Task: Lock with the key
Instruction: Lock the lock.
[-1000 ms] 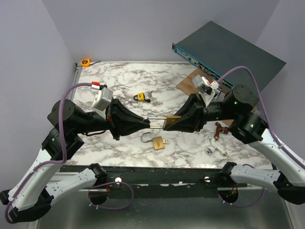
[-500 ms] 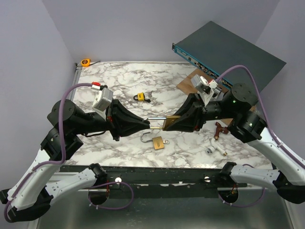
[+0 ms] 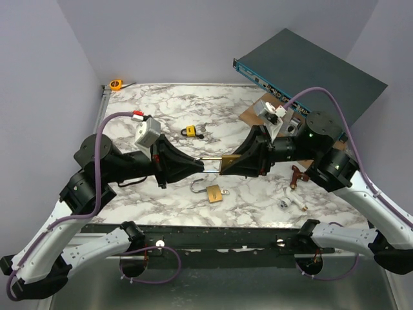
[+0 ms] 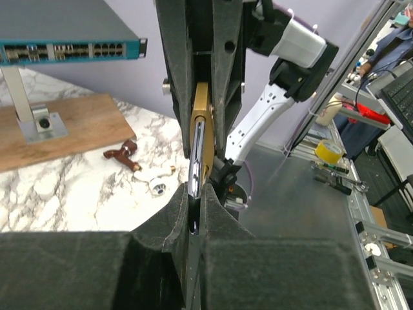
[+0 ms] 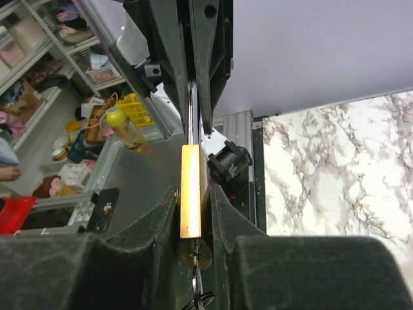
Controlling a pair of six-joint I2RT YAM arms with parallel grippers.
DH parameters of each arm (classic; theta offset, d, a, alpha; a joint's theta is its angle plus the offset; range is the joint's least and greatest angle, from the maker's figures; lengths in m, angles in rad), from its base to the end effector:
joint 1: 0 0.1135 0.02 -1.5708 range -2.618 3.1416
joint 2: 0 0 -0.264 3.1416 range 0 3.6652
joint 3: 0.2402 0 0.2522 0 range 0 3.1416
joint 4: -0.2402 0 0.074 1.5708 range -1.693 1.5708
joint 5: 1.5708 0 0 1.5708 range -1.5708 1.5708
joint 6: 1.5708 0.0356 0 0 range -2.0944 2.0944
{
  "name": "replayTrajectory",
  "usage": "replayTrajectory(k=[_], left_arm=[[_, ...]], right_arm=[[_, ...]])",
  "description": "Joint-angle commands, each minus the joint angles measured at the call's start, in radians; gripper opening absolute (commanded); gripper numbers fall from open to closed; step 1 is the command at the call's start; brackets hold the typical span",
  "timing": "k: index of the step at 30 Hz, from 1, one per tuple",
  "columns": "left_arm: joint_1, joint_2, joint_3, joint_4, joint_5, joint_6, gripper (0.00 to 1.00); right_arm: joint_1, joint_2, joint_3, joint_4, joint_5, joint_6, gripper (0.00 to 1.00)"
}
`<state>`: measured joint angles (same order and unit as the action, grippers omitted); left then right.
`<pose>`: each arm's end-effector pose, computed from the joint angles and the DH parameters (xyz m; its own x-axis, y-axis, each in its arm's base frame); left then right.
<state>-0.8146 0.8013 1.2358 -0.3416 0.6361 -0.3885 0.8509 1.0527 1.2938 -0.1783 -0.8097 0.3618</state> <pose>0.0776 -0.1130 0.4702 -0.3165 -0.1085 -0.9424 0.9413 0.0870 -0.3262 0.1198 0.1758 0.4658 -0.3135 0.0128 -0.9495 -0.9453 -0.0996 0.3108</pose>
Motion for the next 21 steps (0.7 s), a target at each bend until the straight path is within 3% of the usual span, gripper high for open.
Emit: replayTrajectory(k=[1, 9, 18, 21], left_arm=[[-0.061, 0.175, -0.137, -0.174, 0.102, 0.022, 0.00], [-0.061, 0.154, -0.146, -0.143, 0.070, 0.011, 0.00], [0.000, -0.010, -0.174, 0.008, -0.067, -0.039, 0.00], [0.018, -0.039, -0.180, 0.038, -0.076, -0.046, 0.00]], right_arm=[[0.054, 0.136, 0.053, 0.218, 0.288, 0.031, 0.01], [0.066, 0.145, 0.058, 0.189, 0.310, 0.007, 0.01], [0.066, 0.094, 0.002, 0.105, 0.404, -0.010, 0.01], [0.066, 0.072, -0.019, 0.089, 0.458, -0.011, 0.11]])
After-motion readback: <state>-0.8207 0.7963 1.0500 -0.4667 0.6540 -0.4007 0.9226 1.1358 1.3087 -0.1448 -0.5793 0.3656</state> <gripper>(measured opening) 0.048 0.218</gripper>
